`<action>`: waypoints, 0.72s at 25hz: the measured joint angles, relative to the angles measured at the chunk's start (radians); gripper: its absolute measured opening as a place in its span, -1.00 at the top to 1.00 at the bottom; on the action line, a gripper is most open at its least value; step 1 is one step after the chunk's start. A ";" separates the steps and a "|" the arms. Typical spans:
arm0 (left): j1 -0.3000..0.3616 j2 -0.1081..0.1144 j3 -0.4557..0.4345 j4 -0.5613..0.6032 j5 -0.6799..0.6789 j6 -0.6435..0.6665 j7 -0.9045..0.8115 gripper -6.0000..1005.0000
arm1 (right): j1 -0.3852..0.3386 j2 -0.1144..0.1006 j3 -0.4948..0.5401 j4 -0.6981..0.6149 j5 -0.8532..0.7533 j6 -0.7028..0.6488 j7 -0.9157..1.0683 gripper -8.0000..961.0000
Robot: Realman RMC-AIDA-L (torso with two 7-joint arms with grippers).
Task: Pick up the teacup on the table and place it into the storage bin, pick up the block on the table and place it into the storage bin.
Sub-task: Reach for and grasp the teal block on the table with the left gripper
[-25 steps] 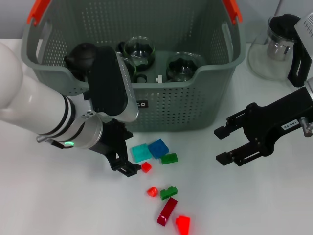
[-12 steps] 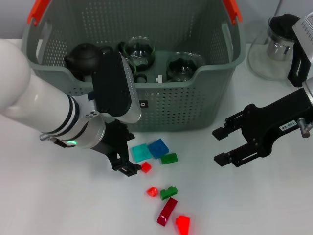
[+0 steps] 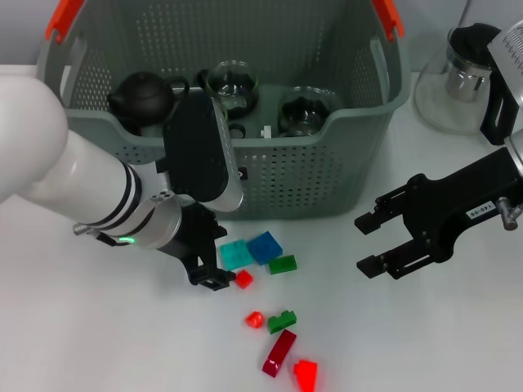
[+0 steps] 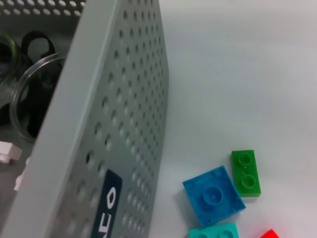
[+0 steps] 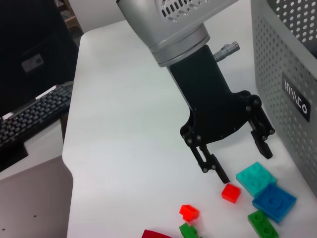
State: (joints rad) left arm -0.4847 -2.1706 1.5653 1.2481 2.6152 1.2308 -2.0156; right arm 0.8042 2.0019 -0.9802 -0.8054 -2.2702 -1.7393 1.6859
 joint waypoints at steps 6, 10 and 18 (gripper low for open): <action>-0.001 -0.001 0.000 -0.001 0.000 -0.008 0.000 -0.35 | -0.003 0.000 0.000 0.000 0.000 0.000 -0.001 -0.49; -0.005 -0.002 0.012 -0.009 0.000 -0.015 -0.004 -0.35 | -0.002 0.000 0.000 0.000 0.000 0.000 -0.003 -0.49; -0.011 -0.003 0.034 -0.016 -0.002 -0.027 -0.010 -0.35 | -0.003 0.000 0.000 0.000 0.000 0.002 -0.002 -0.49</action>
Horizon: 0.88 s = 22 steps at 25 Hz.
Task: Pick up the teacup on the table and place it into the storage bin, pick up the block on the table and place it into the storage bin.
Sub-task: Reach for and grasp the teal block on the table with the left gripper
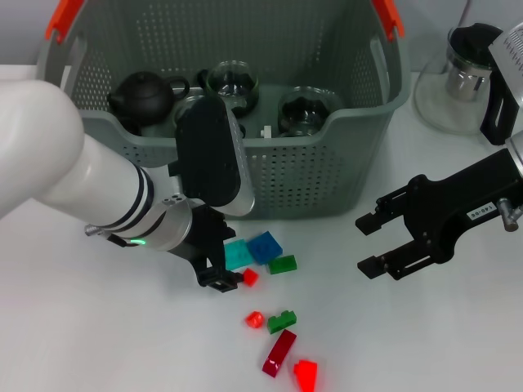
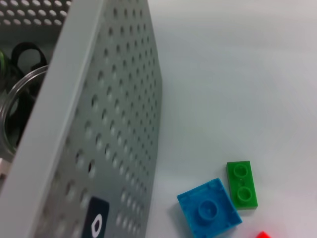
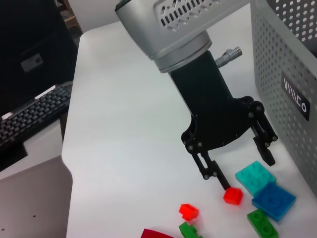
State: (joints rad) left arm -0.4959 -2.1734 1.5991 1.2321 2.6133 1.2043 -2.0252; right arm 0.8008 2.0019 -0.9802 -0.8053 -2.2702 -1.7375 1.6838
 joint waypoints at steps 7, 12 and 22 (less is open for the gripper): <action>-0.012 0.000 0.013 0.000 -0.006 0.000 -0.015 -0.35 | -0.001 0.000 0.000 0.001 0.000 0.001 -0.003 -0.49; -0.017 0.000 0.017 0.002 -0.003 0.000 -0.026 -0.35 | -0.001 0.001 0.000 0.003 0.000 0.001 -0.005 -0.49; -0.012 0.001 0.003 0.016 0.001 0.027 -0.029 -0.35 | -0.002 0.001 0.000 0.006 0.000 0.001 -0.005 -0.49</action>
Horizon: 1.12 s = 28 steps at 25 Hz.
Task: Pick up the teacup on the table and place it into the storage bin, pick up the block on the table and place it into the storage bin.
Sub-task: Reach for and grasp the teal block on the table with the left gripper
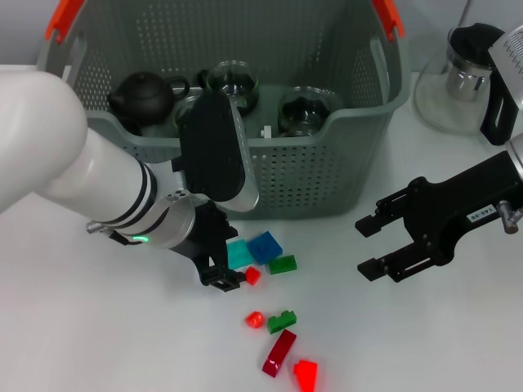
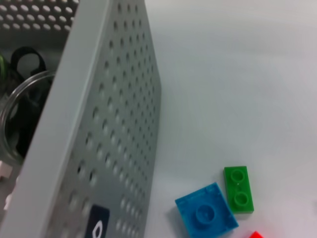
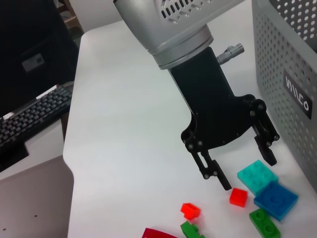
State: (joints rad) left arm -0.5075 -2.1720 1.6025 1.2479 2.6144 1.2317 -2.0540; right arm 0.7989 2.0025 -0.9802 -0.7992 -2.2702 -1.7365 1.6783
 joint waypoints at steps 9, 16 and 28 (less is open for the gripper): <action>-0.001 0.001 -0.007 -0.016 0.021 -0.023 -0.011 -0.35 | 0.000 0.002 -0.001 -0.002 0.000 0.000 0.001 -0.49; -0.002 -0.001 0.001 -0.017 0.027 -0.029 -0.014 -0.35 | 0.000 0.002 -0.002 -0.003 0.000 -0.002 0.002 -0.49; -0.011 -0.002 0.017 -0.019 0.027 -0.025 -0.037 -0.35 | -0.001 0.002 -0.002 -0.002 0.000 -0.001 0.000 -0.49</action>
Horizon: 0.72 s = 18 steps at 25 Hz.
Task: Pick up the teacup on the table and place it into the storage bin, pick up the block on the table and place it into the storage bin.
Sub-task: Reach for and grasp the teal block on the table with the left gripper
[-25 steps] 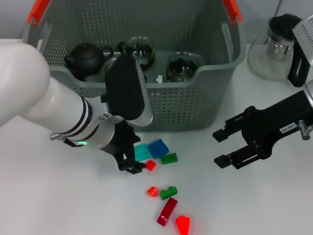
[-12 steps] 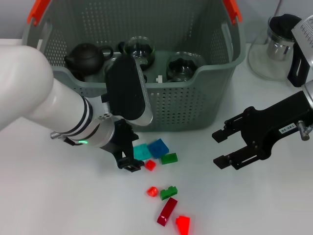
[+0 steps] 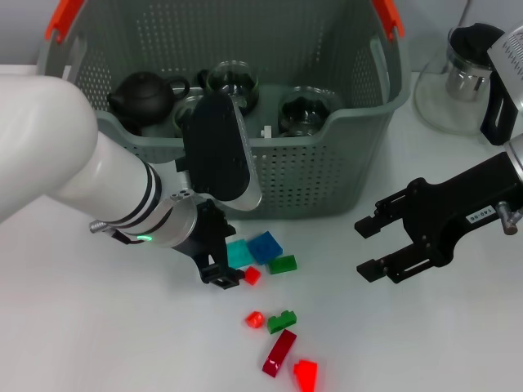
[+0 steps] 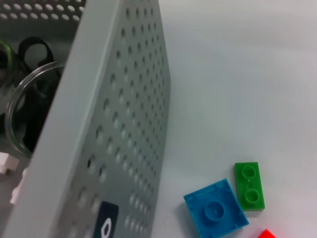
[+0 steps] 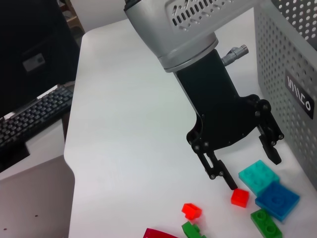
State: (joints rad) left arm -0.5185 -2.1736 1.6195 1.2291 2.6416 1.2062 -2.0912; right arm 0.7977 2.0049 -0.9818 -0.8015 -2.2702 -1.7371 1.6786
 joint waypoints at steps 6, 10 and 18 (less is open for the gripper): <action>-0.004 0.000 0.000 -0.009 0.000 0.001 -0.001 -0.35 | 0.000 0.000 0.000 0.000 0.000 0.001 0.000 -0.49; -0.005 0.000 0.001 -0.010 0.000 0.002 -0.002 -0.35 | 0.000 0.000 0.000 -0.001 0.000 0.001 0.000 -0.49; -0.012 0.000 0.000 -0.020 0.000 0.000 -0.003 -0.28 | 0.000 0.000 0.000 0.002 0.000 0.001 -0.002 -0.49</action>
State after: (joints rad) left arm -0.5302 -2.1736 1.6199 1.2087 2.6415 1.2066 -2.0939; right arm 0.7977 2.0049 -0.9817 -0.7999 -2.2703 -1.7365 1.6763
